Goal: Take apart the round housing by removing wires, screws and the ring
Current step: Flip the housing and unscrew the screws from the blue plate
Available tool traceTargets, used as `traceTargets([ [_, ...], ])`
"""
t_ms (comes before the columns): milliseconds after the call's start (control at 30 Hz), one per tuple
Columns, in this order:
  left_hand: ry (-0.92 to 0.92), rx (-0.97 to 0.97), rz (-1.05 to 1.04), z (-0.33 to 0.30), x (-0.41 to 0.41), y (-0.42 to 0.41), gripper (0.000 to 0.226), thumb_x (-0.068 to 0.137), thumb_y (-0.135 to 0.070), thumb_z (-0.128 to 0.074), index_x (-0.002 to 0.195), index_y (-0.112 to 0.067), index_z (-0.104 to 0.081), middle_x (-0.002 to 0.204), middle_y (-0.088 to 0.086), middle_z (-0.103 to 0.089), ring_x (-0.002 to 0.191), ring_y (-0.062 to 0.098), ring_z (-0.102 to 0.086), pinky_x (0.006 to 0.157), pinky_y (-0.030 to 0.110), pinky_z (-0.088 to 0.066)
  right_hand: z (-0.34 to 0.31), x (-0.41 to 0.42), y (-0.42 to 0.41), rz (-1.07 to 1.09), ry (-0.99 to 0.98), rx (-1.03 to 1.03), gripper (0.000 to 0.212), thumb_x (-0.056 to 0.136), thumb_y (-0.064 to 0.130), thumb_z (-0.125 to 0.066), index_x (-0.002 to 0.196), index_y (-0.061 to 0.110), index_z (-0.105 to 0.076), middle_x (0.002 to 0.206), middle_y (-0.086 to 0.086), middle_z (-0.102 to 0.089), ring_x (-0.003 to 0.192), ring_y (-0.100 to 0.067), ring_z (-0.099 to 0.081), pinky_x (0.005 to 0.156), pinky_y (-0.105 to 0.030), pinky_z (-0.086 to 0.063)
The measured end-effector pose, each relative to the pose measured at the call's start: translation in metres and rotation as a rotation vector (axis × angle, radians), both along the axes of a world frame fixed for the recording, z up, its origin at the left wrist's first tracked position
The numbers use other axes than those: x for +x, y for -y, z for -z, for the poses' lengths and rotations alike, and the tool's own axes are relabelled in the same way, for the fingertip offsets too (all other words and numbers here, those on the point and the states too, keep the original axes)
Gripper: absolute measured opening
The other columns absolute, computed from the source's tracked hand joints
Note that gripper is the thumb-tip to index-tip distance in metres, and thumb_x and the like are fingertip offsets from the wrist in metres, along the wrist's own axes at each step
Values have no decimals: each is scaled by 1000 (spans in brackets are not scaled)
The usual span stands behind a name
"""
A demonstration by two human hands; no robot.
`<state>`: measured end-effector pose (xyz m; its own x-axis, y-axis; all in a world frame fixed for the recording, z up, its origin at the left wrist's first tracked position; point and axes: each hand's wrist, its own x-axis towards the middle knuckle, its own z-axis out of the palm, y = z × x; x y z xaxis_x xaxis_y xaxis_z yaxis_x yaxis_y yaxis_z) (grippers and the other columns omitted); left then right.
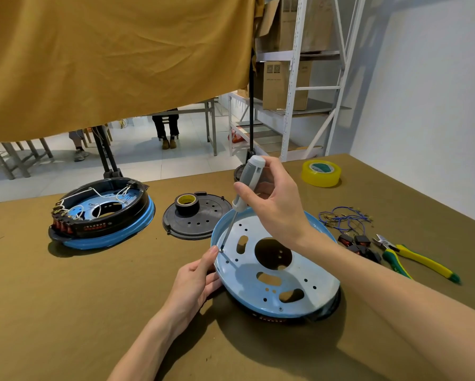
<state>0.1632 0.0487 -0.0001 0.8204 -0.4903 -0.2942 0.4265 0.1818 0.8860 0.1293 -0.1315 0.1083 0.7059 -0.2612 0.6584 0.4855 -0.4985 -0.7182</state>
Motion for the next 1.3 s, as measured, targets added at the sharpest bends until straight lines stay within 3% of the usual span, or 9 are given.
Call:
traceTargets([
  [300,29,18,2,0,0,0,53,81,-47,-70,116,-8,-72,112,8,-79,105,23,-76,88,36,-62,-11,1,0,-4,-40,-141,46,87,27,-81,122,18,-51,100,1,-66,89,-16,-69,73,-36,-62],
  [433,44,12,7,0,0,0,52,82,-48,-69,116,-8,-72,111,9,-79,104,23,-76,86,35,-63,-30,-2,-9,118,-51,-513,52,90,40,-76,126,16,-48,89,-1,-66,75,-17,-68,62,-34,-61],
  [600,90,66,7,0,-1,4,58,74,-54,-71,109,-8,-75,106,9,-80,100,23,-77,77,30,-64,-69,4,-24,354,-224,-926,43,101,60,-45,97,18,-49,71,1,-57,64,-20,-60,61,-38,-57],
  [667,96,82,14,-2,0,5,57,73,-55,-71,107,-9,-75,105,9,-80,98,24,-78,76,30,-64,-83,8,-24,361,-348,-970,43,100,57,-48,92,15,-55,73,-1,-58,69,-22,-62,64,-38,-56],
  [767,108,102,29,-2,3,6,60,70,-57,-72,106,-10,-76,104,8,-80,98,23,-78,75,30,-64,-99,11,-20,172,-557,-921,34,98,44,-57,98,11,-66,83,-8,-70,76,-26,-70,68,-42,-62],
  [867,124,104,28,2,5,5,69,61,-62,-75,106,-9,-77,104,8,-80,99,22,-78,76,30,-64,-110,13,-13,67,-742,-885,32,98,39,-57,107,11,-68,78,-8,-74,56,-17,-70,45,-26,-55],
  [933,132,118,31,3,6,6,71,59,-64,-75,105,-9,-77,103,7,-81,98,22,-78,75,30,-64,-111,14,-11,72,-764,-896,30,99,39,-57,108,12,-68,73,-5,-73,48,-12,-66,41,-18,-47],
  [1167,164,160,59,6,8,6,74,58,-66,-74,105,-9,-77,101,4,-81,95,20,-78,73,29,-64,-114,20,-19,47,-749,-1060,32,100,44,-58,106,14,-67,85,-3,-74,68,-16,-73,41,-14,-44],
  [1300,190,165,68,6,7,5,70,60,-67,-73,102,-11,-77,100,4,-81,95,20,-78,74,29,-64,-122,19,-20,-121,-760,-1076,8,97,33,-65,102,26,-62,100,4,-67,92,-17,-68,71,-26,-56],
])
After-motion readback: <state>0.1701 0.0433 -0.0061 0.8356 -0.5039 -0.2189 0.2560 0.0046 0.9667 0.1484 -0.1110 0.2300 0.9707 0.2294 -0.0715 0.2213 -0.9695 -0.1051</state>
